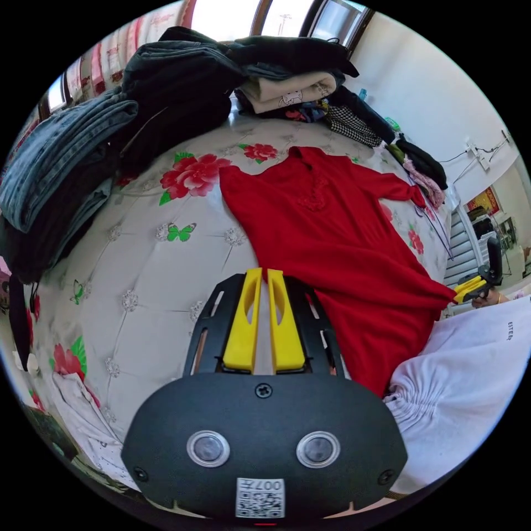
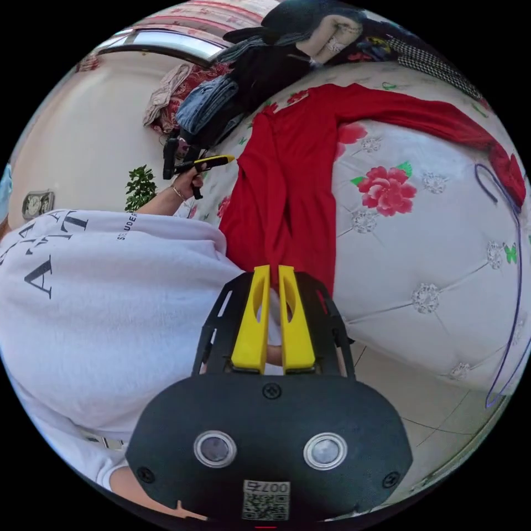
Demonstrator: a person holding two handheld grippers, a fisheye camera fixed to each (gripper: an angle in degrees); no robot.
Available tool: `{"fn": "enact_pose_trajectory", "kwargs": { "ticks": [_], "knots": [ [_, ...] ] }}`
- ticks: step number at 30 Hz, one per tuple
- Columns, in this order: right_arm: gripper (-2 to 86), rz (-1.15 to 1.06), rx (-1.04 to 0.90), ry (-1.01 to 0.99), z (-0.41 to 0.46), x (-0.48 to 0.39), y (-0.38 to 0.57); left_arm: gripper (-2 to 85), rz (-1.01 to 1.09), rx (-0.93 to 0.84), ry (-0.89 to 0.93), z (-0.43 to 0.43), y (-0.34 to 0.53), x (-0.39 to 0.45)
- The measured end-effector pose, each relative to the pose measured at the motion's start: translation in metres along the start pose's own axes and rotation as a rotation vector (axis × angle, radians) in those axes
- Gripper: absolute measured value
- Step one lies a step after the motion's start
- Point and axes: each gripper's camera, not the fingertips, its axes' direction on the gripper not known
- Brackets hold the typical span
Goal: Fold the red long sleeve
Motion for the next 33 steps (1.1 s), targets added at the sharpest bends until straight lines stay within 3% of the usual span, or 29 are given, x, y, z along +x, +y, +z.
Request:
{"fn": "enact_pose_trajectory", "kwargs": {
  "ticks": [6,9,13,14,17,19,25,29,33],
  "knots": [
    [-0.1,-0.104,0.043,0.014,-0.025,-0.024,0.001,0.8,0.102,0.153,0.039,-0.031,-0.037,0.013],
    [-0.1,-0.096,-0.007,0.019,-0.020,-0.022,0.002,4.0,0.184,0.089,0.032,-0.001,-0.066,0.029],
    [-0.1,-0.073,-0.025,0.033,-0.013,-0.022,0.010,5.3,0.206,-0.142,0.025,0.072,-0.082,0.037],
    [-0.1,-0.069,-0.027,0.036,-0.012,-0.022,0.011,3.7,0.219,-0.076,0.003,0.066,-0.080,0.039],
    [-0.1,-0.052,-0.014,0.072,-0.012,-0.025,0.020,-0.2,0.222,-0.104,-0.055,0.063,-0.076,0.042],
    [-0.1,-0.028,-0.005,0.063,-0.011,-0.024,0.027,-0.6,0.182,-0.083,-0.061,0.056,-0.071,0.036],
    [0.0,0.012,0.080,0.053,-0.018,-0.024,0.039,-0.7,-0.048,0.198,0.013,0.002,-0.048,0.005],
    [0.3,0.096,0.062,0.117,-0.005,-0.007,0.039,1.9,-0.104,0.064,0.063,0.028,-0.051,0.000],
    [1.6,0.175,0.099,0.230,-0.020,0.001,0.045,4.7,-0.143,0.026,0.000,0.029,-0.052,0.001]
  ]
}}
